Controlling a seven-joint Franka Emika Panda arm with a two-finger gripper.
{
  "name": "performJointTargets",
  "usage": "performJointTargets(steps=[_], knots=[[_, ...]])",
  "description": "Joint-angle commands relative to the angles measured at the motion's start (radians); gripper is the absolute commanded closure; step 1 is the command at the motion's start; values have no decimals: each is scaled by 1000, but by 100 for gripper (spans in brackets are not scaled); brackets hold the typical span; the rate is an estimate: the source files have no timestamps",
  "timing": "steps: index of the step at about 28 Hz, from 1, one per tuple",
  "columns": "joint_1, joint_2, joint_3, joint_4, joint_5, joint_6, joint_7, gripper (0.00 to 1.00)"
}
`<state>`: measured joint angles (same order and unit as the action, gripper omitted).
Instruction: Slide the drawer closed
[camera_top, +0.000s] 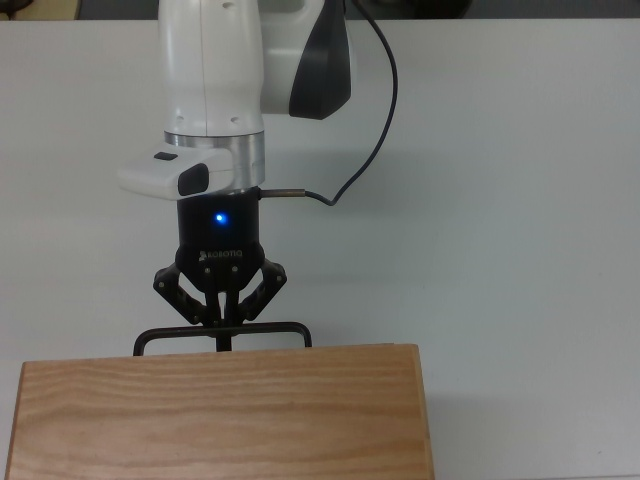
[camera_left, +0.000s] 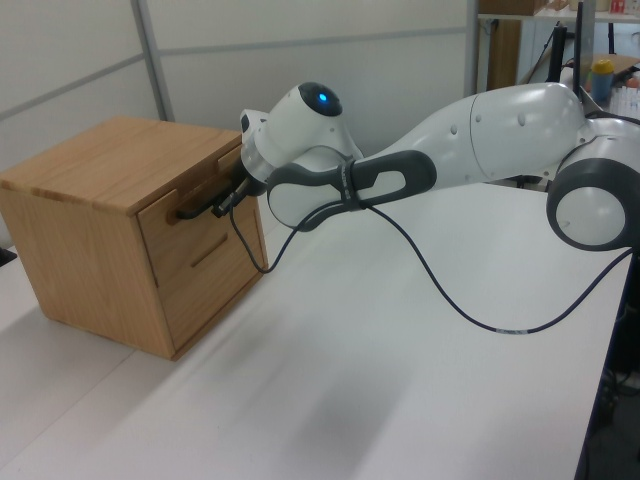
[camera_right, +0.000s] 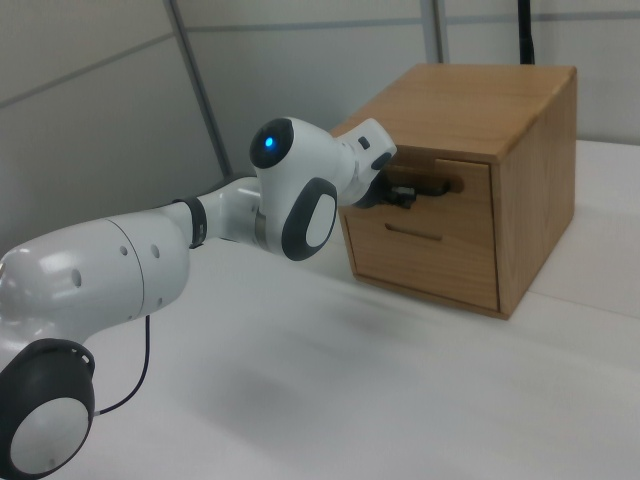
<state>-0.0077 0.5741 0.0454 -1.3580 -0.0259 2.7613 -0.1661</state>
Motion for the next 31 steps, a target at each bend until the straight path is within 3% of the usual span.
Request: performJointTargets(steps=[1, 4, 21, 31], knots=[[8, 3, -6, 7, 14, 46, -29, 100], [8, -10, -6, 7, 18, 11, -29, 100], [2, -252, -7, 17, 20, -720, -29, 100], [2, -339, -9, 17, 21, -991, -18, 100]])
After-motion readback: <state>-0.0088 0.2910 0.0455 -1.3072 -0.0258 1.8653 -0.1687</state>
